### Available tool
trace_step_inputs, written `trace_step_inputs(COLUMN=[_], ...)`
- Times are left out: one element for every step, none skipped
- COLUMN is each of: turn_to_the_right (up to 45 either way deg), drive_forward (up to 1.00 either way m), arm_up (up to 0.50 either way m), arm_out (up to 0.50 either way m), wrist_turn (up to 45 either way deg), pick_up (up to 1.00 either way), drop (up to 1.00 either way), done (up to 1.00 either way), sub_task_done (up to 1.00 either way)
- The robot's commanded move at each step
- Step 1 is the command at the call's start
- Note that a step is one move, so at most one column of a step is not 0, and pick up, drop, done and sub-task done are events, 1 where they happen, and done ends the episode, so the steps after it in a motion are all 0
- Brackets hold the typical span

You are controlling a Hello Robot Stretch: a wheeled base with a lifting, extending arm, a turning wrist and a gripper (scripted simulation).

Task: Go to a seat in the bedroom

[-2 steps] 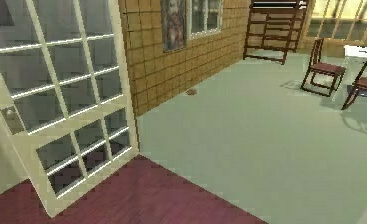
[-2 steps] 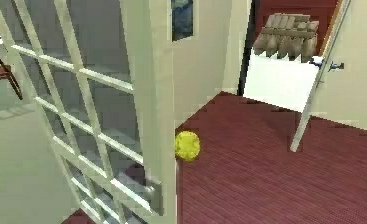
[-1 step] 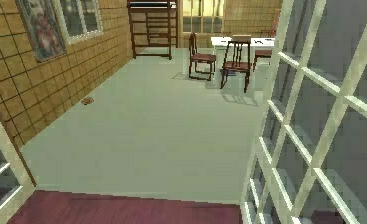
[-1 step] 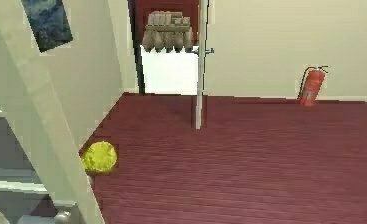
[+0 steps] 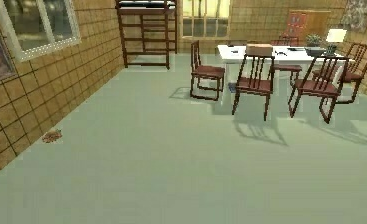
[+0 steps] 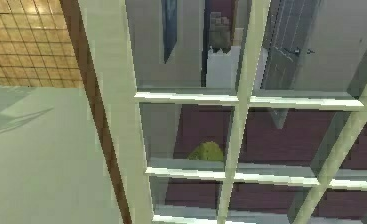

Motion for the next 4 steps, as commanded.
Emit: trace_step_inputs(turn_to_the_right=[0.0, 6.0, 0.0, 6.0], drive_forward=[0.40, 0.00, 1.00, 0.00], arm_up=[0.00, 0.00, 0.00, 0.00], arm_out=[0.00, 0.00, 0.00, 0.00], wrist_turn=[0.0, 0.0, 0.0, 0.0], pick_up=[0.00, 0.00, 0.00, 0.00], drop=[0.00, 0.00, 0.00, 0.00], done=[0.00, 0.00, 0.00, 0.00], sub_task_done=[0.00, 0.00, 0.00, 0.00])
